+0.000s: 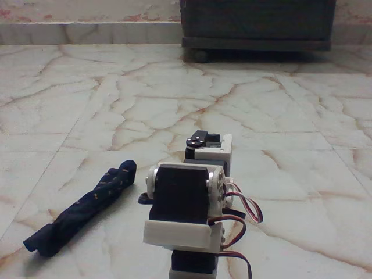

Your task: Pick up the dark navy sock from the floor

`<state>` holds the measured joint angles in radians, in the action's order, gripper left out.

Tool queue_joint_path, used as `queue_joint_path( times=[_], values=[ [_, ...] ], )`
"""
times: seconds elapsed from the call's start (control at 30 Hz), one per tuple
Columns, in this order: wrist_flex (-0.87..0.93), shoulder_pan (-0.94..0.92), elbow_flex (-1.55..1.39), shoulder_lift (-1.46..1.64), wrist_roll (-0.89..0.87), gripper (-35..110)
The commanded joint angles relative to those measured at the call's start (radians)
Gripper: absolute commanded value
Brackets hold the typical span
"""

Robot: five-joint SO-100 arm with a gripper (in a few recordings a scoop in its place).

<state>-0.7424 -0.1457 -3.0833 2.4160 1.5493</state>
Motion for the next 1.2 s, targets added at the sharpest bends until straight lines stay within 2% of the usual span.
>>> queue_joint_path(
  times=[0.0,0.4,0.57,0.7,1.17],
  values=[
    [0.064,0.046,0.0,0.008,-0.101,0],
    [0.032,0.058,0.0,0.018,-0.178,0],
    [0.02,0.078,0.031,-0.015,-0.36,0],
    [0.087,0.091,0.192,-0.155,-0.497,0],
    [0.888,0.252,0.675,-0.368,-0.715,0]
  ],
)
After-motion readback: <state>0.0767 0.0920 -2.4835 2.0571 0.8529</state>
